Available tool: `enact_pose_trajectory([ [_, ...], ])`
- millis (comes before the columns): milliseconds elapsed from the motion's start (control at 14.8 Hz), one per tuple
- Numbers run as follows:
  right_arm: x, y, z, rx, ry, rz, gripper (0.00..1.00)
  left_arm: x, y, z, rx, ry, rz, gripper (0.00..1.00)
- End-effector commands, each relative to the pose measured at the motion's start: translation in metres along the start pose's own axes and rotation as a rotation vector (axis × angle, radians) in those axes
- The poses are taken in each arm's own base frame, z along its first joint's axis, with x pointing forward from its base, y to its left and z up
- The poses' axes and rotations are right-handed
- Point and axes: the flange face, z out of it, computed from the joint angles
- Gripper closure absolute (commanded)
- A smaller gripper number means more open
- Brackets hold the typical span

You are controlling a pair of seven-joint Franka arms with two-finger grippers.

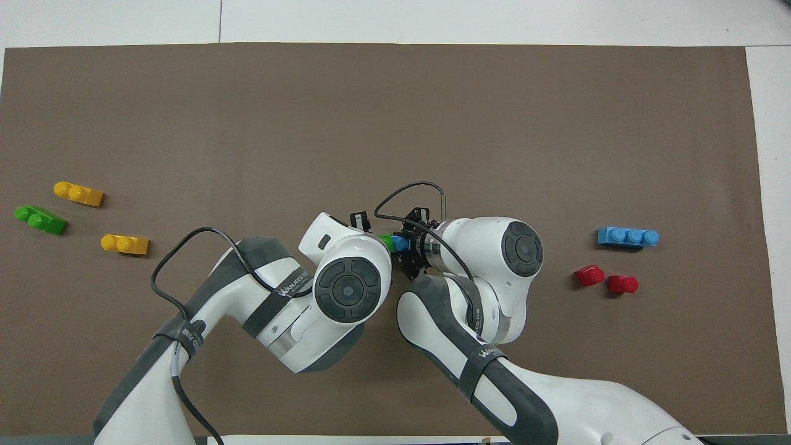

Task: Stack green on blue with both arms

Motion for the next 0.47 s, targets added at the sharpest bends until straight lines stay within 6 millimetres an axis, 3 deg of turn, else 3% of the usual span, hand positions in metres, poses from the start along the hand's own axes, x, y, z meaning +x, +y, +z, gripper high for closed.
enact_pose_trajectory([
  [0, 0.006, 0.002, 0.007, 0.013, -0.002, -0.002, 1.0, -0.004, -0.009, 0.035, 0.005, 0.037, 0.016, 1.0],
  [405, 0.009, 0.001, 0.006, 0.014, 0.0, 0.002, 1.0, -0.007, -0.004, 0.046, -0.005, 0.039, 0.009, 1.0],
])
